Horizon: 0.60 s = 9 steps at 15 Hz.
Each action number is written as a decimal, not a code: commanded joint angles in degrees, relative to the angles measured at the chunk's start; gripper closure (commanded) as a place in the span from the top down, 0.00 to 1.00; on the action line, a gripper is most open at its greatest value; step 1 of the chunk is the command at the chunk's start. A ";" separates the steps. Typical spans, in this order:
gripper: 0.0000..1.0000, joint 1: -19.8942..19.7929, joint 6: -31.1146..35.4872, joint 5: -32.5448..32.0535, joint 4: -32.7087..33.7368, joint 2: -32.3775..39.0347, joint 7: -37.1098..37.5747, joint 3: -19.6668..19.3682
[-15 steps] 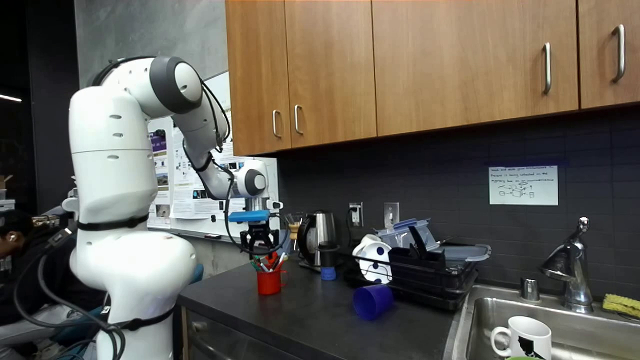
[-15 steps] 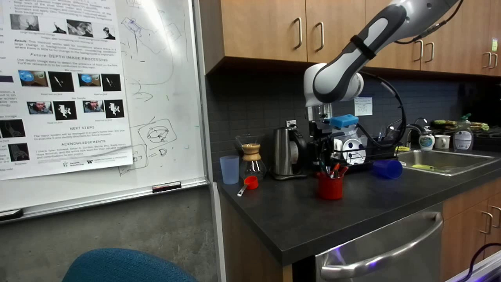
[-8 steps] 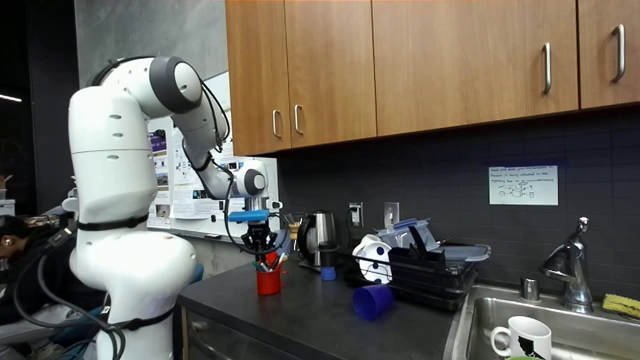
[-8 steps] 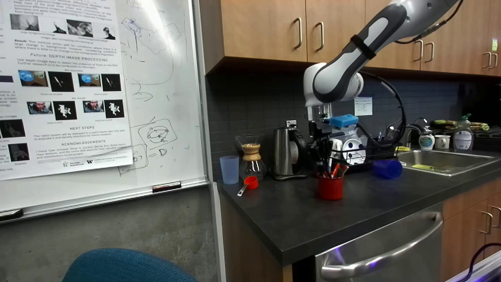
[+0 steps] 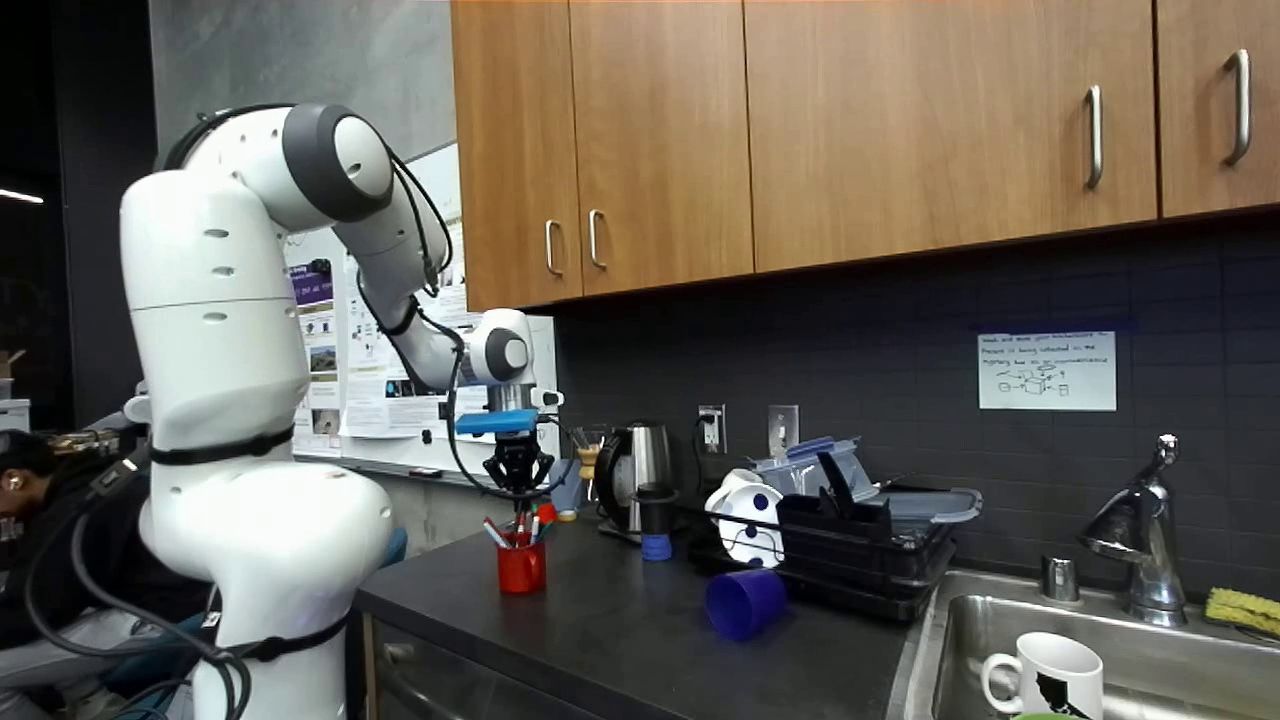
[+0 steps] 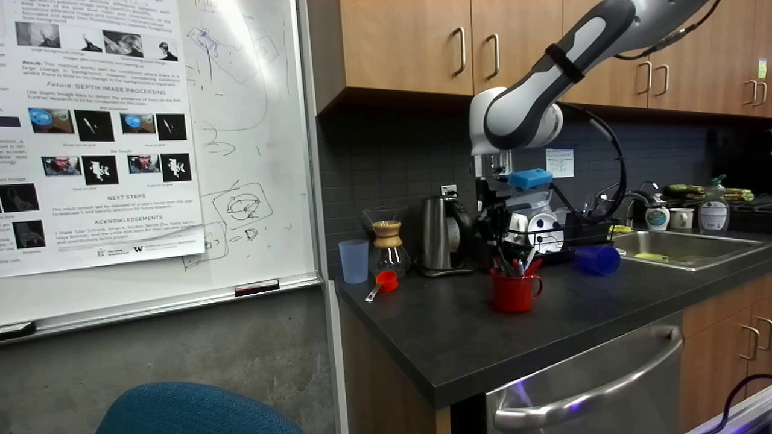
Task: Take the red marker out of the red mug.
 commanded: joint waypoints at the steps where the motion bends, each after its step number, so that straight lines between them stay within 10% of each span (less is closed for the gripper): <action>1: 0.03 -0.13 -0.22 -1.27 -1.21 -4.06 1.21 0.29; 9: 0.03 0.10 -0.95 -4.20 -1.05 -9.30 0.97 1.18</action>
